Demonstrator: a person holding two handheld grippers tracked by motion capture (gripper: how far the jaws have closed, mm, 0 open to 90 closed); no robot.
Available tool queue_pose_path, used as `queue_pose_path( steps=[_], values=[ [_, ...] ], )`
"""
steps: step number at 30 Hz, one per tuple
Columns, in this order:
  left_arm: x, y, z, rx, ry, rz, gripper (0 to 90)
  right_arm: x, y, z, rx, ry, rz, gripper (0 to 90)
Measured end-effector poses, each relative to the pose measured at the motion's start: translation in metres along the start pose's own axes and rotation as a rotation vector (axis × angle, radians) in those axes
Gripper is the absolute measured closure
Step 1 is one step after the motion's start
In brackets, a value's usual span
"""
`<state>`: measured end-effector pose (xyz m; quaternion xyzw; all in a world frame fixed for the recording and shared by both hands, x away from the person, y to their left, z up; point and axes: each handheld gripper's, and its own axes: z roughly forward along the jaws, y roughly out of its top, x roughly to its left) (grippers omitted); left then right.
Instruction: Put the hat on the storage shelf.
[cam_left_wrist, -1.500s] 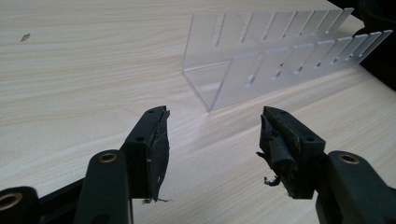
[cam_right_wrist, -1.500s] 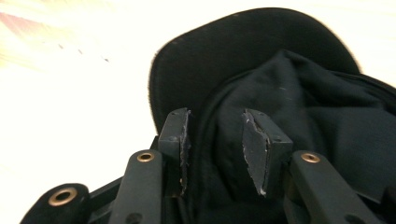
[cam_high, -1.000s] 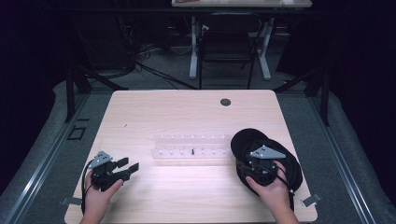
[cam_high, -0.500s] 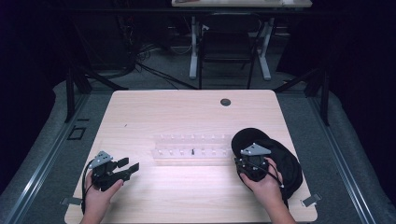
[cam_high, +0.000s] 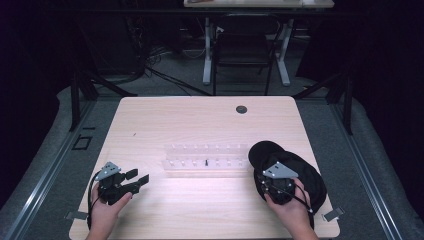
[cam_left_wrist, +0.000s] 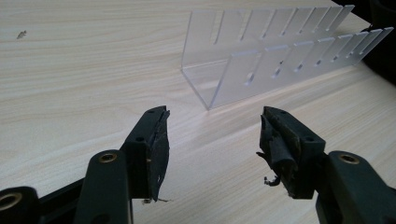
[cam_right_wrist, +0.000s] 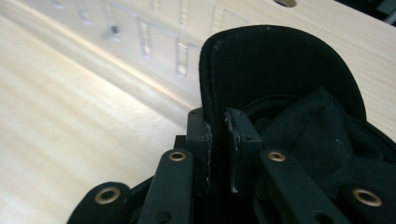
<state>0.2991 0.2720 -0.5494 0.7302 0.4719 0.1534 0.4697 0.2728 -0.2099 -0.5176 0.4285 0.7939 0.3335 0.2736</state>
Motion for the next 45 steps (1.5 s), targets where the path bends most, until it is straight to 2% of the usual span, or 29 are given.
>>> queue_pose_path(
  steps=[7,12,23,26,28,31,33,34,38,39,44,45],
  values=[
    [0.0,-0.001,0.002,-0.005,0.008,-0.001,42.3,0.004,-0.022,-0.021,-0.03,0.117,-0.026,79.3],
    [-0.001,-0.001,0.002,-0.002,0.011,0.001,42.3,0.006,-0.032,-0.029,-0.053,0.199,-0.043,79.0],
    [0.0,-0.001,0.002,-0.002,0.015,0.0,42.3,0.025,-0.036,-0.031,-0.031,0.287,-0.114,77.5],
    [0.0,-0.001,0.002,-0.002,0.016,-0.001,42.3,0.027,-0.038,-0.032,-0.024,0.302,-0.118,74.9],
    [0.0,-0.001,0.002,-0.003,0.015,-0.002,42.3,0.027,-0.039,-0.033,-0.02,0.306,-0.11,73.3],
    [0.0,-0.001,0.002,-0.002,0.017,-0.004,42.3,0.024,-0.042,-0.034,0.003,0.34,-0.05,66.1],
    [0.0,-0.001,0.002,-0.001,0.015,-0.004,42.3,0.023,-0.043,-0.034,0.001,0.346,-0.038,65.1],
    [0.0,-0.001,0.001,0.0,0.016,-0.004,42.3,0.02,-0.044,-0.036,0.005,0.36,-0.007,62.3],
    [0.001,-0.001,0.002,0.003,0.015,-0.005,42.3,0.012,-0.042,-0.046,-0.006,0.388,0.056,59.7],
    [0.001,-0.001,0.002,0.003,0.015,-0.005,42.3,0.012,-0.042,-0.046,-0.006,0.388,0.056,59.7],
    [0.001,-0.001,0.0,0.01,0.014,-0.007,42.3,-0.008,-0.042,-0.059,-0.022,0.324,0.132,57.7],
    [0.001,-0.001,0.001,0.0,0.016,-0.011,42.3,-0.015,-0.043,-0.061,-0.023,0.287,0.153,57.0]
  ],
)
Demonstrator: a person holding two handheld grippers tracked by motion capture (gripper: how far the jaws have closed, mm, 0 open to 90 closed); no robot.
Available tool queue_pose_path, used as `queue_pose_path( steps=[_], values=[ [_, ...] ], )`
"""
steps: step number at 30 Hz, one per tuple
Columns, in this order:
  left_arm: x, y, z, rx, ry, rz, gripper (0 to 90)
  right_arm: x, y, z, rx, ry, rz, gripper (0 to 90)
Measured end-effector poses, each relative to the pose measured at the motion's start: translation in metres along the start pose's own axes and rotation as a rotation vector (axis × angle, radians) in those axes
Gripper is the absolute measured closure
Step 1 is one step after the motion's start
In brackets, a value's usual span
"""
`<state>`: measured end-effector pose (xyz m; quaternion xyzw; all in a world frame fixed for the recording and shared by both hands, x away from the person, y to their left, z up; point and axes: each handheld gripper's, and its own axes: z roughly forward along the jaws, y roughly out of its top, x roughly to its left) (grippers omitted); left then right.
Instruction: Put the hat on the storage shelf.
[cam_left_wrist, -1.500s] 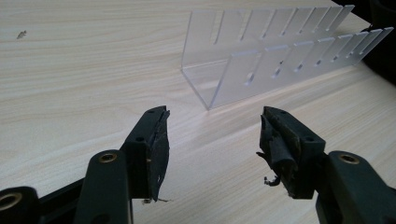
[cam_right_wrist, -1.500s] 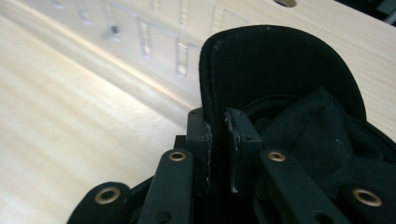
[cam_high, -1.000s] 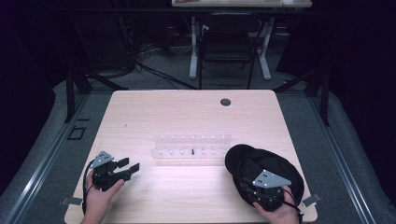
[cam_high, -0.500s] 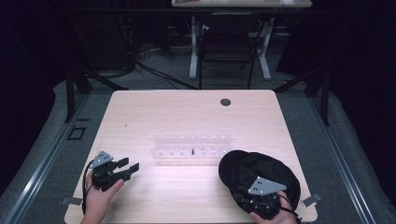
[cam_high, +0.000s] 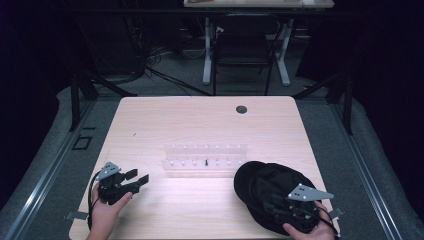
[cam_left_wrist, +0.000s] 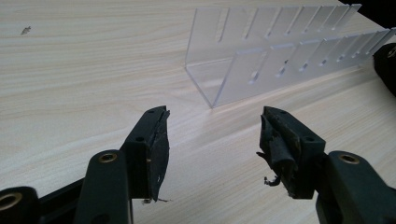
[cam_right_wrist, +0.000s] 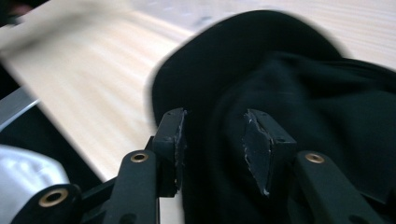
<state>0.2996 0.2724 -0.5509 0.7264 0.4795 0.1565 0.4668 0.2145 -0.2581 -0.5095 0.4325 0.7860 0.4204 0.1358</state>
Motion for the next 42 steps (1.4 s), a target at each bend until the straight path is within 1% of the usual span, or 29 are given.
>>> queue_pose_path(
  steps=[1,2,3,5,6,7,9,11,12,13,14,15,17,19,21,24,26,28,29,30,32,34,35,36,37,40,42],
  values=[
    [0.0,0.0,0.0,0.0,0.0,0.0,42.2,0.0,0.0,0.0,0.0,0.0,0.0,57.0],
    [0.0,0.0,0.0,-0.004,-0.001,-0.003,42.3,-0.01,-0.001,-0.006,-0.002,-0.073,0.048,56.5],
    [0.001,0.0,0.0,-0.004,-0.001,-0.002,42.3,-0.016,-0.001,-0.009,0.006,-0.122,0.071,56.5],
    [0.001,0.0,0.0,-0.002,0.001,-0.002,42.3,-0.027,-0.004,-0.014,0.024,-0.228,0.091,56.8],
    [0.001,0.0,0.0,-0.004,-0.001,-0.001,42.3,-0.032,-0.005,-0.017,0.05,-0.279,0.103,57.0],
    [0.0,0.0,0.0,-0.004,-0.001,-0.002,42.3,-0.037,-0.007,-0.019,0.055,-0.311,0.129,57.0],
    [0.0,0.0,0.0,0.007,-0.002,0.002,42.3,-0.049,-0.012,-0.023,0.08,-0.356,0.195,57.0],
    [0.0,0.0,0.0,0.015,-0.001,0.005,42.3,-0.058,-0.016,-0.026,0.099,-0.413,0.245,56.9],
    [0.0,0.0,0.0,0.013,0.0,0.004,42.3,-0.062,-0.018,-0.027,0.103,-0.429,0.262,56.7],
    [0.0,0.0,0.0,0.015,-0.001,0.004,42.2,-0.068,-0.021,-0.028,0.109,-0.447,0.292,55.4],
    [0.0,0.0,0.0,0.015,-0.001,0.004,42.2,-0.068,-0.021,-0.028,0.109,-0.447,0.292,55.4],
    [0.0,0.0,0.001,0.007,0.002,0.003,42.2,-0.076,-0.025,-0.03,0.119,-0.465,0.331,54.0],
    [0.0,0.0,0.001,0.003,0.001,0.002,42.2,-0.081,-0.028,-0.029,0.133,-0.477,0.352,53.7],
    [0.0,0.0,0.001,0.006,0.002,0.003,42.2,-0.086,-0.03,-0.026,0.146,-0.457,0.383,53.8],
    [0.0,0.0,0.002,0.007,0.002,0.004,42.2,-0.089,-0.03,-0.022,0.155,-0.452,0.391,54.3],
    [0.0,0.0,0.002,0.007,0.001,0.005,42.2,-0.092,-0.029,-0.014,0.192,-0.466,0.362,59.2],
    [0.0,0.0,0.002,0.003,0.003,0.003,42.2,-0.095,-0.027,-0.01,0.205,-0.446,0.342,67.6],
    [0.001,0.0,0.001,0.007,-0.003,0.004,42.2,-0.097,-0.024,-0.007,0.207,-0.423,0.322,72.1],
    [0.001,0.0,0.002,0.006,0.001,0.003,42.2,-0.098,-0.023,-0.005,0.203,-0.418,0.309,72.9],
    [0.001,0.0,0.002,0.006,0.001,0.003,42.2,-0.098,-0.023,-0.005,0.203,-0.418,0.309,72.9],
    [0.001,0.0,0.002,0.006,0.001,0.003,42.2,-0.102,-0.018,0.0,0.201,-0.391,0.269,74.1],
    [0.001,0.0,0.002,0.006,0.001,0.003,42.2,-0.104,-0.015,0.004,0.201,-0.377,0.255,74.5],
    [0.001,0.0,0.002,0.006,0.001,0.004,42.2,-0.103,-0.013,0.006,0.203,-0.371,0.242,74.7],
    [0.001,0.0,0.002,0.006,0.001,0.004,42.2,-0.103,-0.013,0.006,0.203,-0.371,0.242,74.7],
    [0.001,0.0,0.002,0.006,0.001,0.004,42.2,-0.102,-0.01,0.01,0.2,-0.357,0.202,74.8],
    [0.001,0.0,0.002,0.004,0.0,0.002,42.2,-0.1,-0.006,0.017,0.197,-0.341,0.183,74.9],
    [0.001,0.0,0.002,0.004,0.0,0.002,42.2,-0.098,-0.004,0.02,0.205,-0.335,0.167,75.0]
  ],
)
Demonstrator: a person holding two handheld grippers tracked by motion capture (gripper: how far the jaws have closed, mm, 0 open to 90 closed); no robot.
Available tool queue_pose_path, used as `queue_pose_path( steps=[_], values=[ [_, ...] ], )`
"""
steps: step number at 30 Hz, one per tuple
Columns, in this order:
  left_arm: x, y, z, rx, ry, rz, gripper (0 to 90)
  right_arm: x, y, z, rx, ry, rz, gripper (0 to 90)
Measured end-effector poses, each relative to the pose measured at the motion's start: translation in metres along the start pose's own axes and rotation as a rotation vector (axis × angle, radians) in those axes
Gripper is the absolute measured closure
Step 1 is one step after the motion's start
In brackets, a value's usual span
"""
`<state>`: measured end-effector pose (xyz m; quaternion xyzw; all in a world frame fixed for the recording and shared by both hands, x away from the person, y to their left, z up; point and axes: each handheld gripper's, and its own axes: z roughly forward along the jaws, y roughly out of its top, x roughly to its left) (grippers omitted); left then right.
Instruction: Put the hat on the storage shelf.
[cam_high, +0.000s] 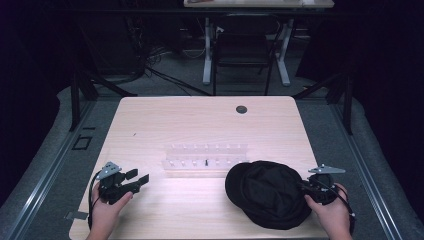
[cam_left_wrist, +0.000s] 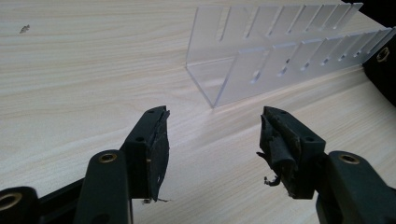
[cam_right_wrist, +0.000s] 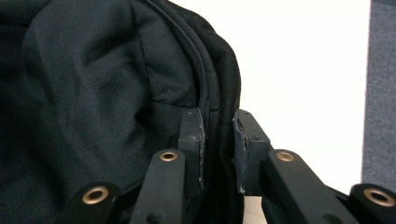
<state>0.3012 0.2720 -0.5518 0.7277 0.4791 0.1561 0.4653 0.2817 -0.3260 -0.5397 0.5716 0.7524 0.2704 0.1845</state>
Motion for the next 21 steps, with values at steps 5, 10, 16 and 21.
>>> queue_pose_path(
  steps=[5,10,16,21],
  values=[
    [0.0,0.0,0.0,-0.001,-0.002,-0.001,42.2,0.003,0.002,0.002,0.006,0.021,-0.036,75.3],
    [-0.001,0.0,0.0,0.002,-0.004,0.0,42.2,-0.001,0.003,0.002,0.01,0.049,-0.052,75.2],
    [0.0,0.0,0.0,0.002,-0.001,0.001,42.2,-0.009,0.005,-0.004,0.038,0.073,0.12,64.5],
    [-0.001,0.0,0.0,-0.001,-0.003,0.0,42.2,-0.011,0.01,-0.014,0.063,0.062,0.18,61.7]
  ],
)
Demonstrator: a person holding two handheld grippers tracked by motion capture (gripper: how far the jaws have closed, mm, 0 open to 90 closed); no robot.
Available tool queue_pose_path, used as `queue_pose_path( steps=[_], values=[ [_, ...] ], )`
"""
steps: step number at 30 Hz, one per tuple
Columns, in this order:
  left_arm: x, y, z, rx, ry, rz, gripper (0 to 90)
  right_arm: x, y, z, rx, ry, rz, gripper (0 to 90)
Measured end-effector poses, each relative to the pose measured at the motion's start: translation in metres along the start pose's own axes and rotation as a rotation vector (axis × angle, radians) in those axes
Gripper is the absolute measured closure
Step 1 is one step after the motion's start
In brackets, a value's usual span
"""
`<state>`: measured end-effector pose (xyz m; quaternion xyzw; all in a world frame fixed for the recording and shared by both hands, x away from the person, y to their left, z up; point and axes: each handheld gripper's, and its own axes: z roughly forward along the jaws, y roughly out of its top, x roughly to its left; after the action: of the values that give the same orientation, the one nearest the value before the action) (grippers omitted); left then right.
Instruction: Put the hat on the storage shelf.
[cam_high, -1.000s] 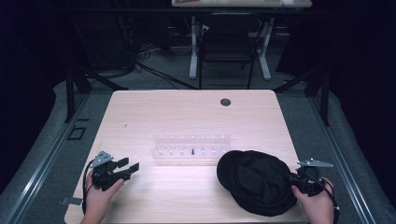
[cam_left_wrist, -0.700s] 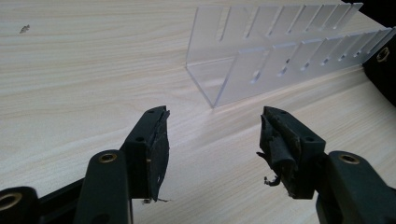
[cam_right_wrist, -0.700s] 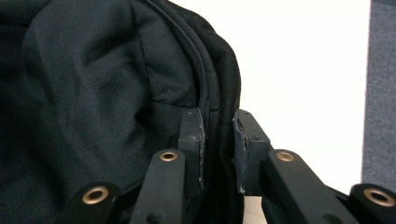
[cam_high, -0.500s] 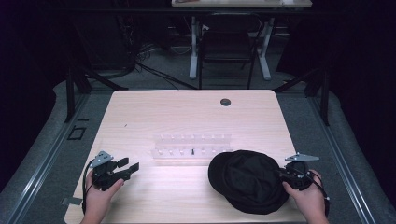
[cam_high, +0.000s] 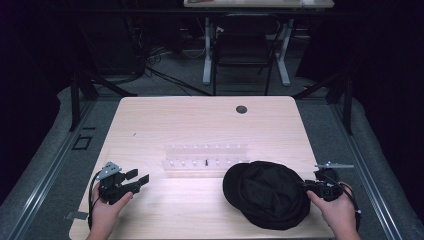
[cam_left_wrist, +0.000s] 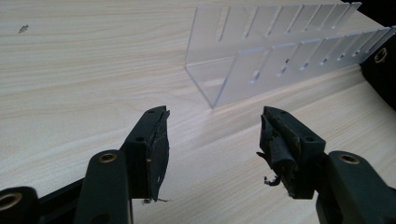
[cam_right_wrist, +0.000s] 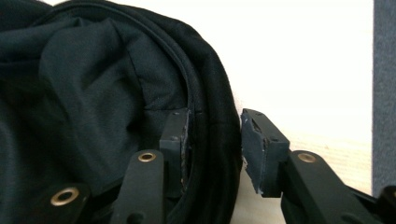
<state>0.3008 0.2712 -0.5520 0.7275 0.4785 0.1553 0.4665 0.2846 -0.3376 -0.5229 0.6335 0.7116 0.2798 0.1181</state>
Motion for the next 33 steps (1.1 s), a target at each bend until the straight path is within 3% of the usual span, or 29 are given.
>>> queue_pose_path(
  steps=[4,9,12,15,18,19,24,33],
  values=[
    [0.0,0.0,0.0,0.0,-0.001,-0.001,42.2,-0.004,0.004,-0.006,0.065,0.002,0.061,59.2],
    [0.0,0.0,0.0,0.0,-0.002,0.001,42.2,-0.009,0.007,-0.011,0.127,-0.032,0.09,58.5],
    [-0.001,0.0,0.0,-0.001,-0.002,0.002,42.2,-0.015,0.009,-0.016,0.207,-0.041,0.133,63.4],
    [-0.001,0.0,-0.001,0.0,-0.002,0.003,42.2,-0.016,0.009,-0.015,0.217,-0.011,0.171,65.9],
    [0.0,0.001,-0.001,0.01,-0.007,0.005,42.2,-0.016,0.01,-0.013,0.259,0.006,0.156,66.7],
    [0.0,0.001,-0.001,0.01,-0.007,0.005,42.2,-0.015,0.01,-0.01,0.25,0.013,0.166,67.7],
    [0.0,0.0,0.0,-0.001,-0.003,0.001,42.2,-0.016,0.012,-0.004,0.301,-0.007,0.152,73.5],
    [0.0,0.0,0.0,0.0,-0.003,0.001,42.2,-0.023,0.014,0.008,0.354,0.058,0.199,73.0]
  ],
)
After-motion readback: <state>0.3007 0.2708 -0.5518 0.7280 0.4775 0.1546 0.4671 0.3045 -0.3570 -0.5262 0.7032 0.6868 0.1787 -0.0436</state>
